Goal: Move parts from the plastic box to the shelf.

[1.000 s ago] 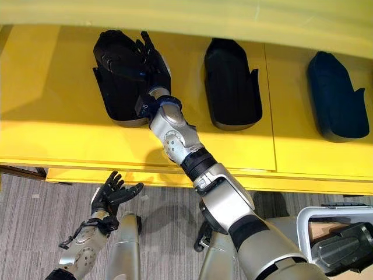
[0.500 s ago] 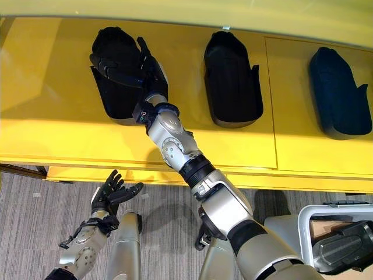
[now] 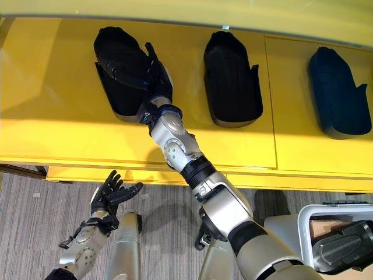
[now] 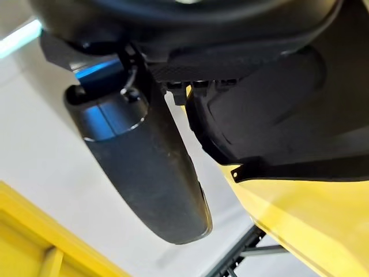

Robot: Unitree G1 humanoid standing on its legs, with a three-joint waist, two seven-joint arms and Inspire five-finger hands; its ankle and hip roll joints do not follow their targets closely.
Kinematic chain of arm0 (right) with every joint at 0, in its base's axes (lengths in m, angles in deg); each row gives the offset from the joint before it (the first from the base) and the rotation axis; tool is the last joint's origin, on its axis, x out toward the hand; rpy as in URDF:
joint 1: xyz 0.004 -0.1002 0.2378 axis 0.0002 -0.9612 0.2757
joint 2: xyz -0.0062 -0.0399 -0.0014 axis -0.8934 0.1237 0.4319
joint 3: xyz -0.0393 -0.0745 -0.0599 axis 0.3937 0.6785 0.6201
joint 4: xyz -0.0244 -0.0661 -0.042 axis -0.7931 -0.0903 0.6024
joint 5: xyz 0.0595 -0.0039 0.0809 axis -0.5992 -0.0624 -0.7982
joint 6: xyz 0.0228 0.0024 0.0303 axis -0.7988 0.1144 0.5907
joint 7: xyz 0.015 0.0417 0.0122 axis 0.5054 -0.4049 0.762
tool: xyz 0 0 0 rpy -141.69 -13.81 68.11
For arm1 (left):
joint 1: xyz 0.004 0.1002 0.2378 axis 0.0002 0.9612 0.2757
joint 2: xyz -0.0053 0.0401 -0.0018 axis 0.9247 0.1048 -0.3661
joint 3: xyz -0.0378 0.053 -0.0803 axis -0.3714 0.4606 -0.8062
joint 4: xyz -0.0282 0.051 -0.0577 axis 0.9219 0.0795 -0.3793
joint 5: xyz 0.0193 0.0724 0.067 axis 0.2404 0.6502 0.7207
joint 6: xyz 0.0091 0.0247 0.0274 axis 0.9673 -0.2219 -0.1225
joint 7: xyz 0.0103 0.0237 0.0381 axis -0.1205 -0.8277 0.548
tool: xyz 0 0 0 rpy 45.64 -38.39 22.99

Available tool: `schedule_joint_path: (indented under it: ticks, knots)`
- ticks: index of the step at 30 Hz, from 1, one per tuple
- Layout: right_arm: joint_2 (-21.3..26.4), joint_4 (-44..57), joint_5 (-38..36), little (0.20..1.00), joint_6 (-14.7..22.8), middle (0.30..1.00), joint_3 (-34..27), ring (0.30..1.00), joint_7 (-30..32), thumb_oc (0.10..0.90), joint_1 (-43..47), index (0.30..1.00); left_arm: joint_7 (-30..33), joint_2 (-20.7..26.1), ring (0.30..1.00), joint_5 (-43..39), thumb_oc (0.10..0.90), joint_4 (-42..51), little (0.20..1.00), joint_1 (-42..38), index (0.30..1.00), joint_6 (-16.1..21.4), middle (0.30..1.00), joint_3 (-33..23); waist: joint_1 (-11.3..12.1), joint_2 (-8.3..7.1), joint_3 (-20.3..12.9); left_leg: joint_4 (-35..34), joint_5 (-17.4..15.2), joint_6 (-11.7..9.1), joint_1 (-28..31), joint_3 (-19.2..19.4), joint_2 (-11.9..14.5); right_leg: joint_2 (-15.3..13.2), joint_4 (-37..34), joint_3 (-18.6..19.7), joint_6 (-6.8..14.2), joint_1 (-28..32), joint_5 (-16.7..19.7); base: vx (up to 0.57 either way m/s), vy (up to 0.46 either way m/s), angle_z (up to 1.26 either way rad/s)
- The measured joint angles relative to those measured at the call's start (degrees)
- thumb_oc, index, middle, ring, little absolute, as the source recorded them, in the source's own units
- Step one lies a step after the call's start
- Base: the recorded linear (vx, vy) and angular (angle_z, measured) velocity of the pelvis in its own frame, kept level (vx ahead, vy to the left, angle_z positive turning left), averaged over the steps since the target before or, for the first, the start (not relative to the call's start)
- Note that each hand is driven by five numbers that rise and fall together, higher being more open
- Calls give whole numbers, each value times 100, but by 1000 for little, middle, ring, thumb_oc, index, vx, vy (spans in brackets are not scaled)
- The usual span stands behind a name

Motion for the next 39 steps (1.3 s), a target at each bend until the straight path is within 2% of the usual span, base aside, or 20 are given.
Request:
schedule_joint_path:
  ticks: [17, 34, 39]
  knots:
    - [-353, -2, 236, 1000, 44, 1000, -316, 1000, 486, 900, -2, 1000, 135, -2, 1000, 1, 900, 2, 1000, -11, 1000, 0, 1000, 9, -78, -3, -2, 8, 0, 1, -6, 0, -1, 1, -2, 2, 0, 0, 1, 0, 0, 0]
    - [-649, 19, 236, 1000, 408, 1000, -564, 1000, 721, 900, -99, 1000, 249, -34, 1000, 1, 900, 5, 1000, -18, 1000, 0, 1000, 11, -118, -1, -2, 8, 0, 0, -3, 21, -9, -5, -3, 23, 2, -16, 4, 0, 0, 0]
    - [-713, 20, 234, 1000, 486, 1000, -655, 1000, 795, 900, -103, 1000, 334, -191, 1000, 2, 900, 5, 1000, -23, 1000, 0, 1000, 13, -110, 1, -1, 2, 0, 0, -3, 35, -9, -8, 1, 37, 2, -29, 3, 0, 0, 0]
